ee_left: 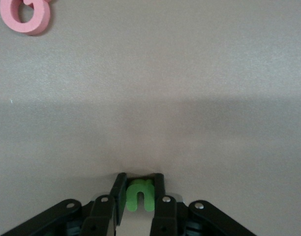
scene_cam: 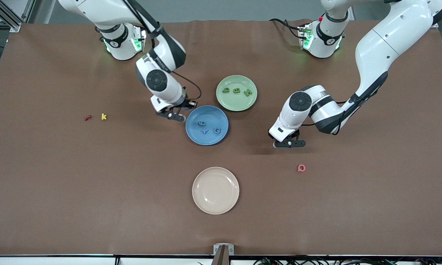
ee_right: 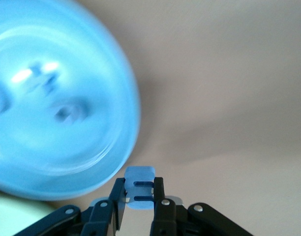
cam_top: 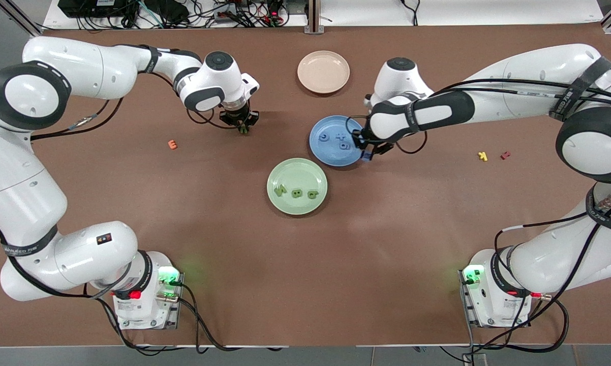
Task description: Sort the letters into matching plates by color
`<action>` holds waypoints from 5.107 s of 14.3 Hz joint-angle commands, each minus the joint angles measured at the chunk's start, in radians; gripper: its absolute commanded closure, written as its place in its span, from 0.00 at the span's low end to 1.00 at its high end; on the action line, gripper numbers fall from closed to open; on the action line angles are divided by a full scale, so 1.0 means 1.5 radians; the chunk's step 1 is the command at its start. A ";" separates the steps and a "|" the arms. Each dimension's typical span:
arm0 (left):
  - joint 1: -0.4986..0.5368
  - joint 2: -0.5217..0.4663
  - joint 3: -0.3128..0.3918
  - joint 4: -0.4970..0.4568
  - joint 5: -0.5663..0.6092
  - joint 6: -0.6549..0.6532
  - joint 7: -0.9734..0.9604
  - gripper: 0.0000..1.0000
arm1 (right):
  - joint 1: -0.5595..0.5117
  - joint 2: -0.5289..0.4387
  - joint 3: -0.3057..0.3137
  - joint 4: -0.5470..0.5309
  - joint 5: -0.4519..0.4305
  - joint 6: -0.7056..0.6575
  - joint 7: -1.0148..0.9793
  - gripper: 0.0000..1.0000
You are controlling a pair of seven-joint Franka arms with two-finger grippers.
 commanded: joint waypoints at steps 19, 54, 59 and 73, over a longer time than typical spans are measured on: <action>-0.223 0.003 -0.106 0.013 -0.084 -0.149 -0.297 0.79 | 0.224 0.155 -0.068 0.232 0.046 -0.047 0.173 1.00; -0.026 -0.032 -0.200 0.110 -0.136 -0.156 -0.174 0.01 | 0.093 0.207 -0.066 0.310 -0.014 -0.078 0.037 0.00; 0.012 -0.122 -0.159 0.105 -0.284 -0.151 -0.006 0.01 | 0.085 0.205 -0.066 0.319 -0.017 -0.091 0.034 0.00; 0.071 -0.412 0.144 0.020 -0.662 -0.166 0.611 0.01 | -0.130 0.077 -0.067 0.439 -0.207 -0.478 -0.241 0.00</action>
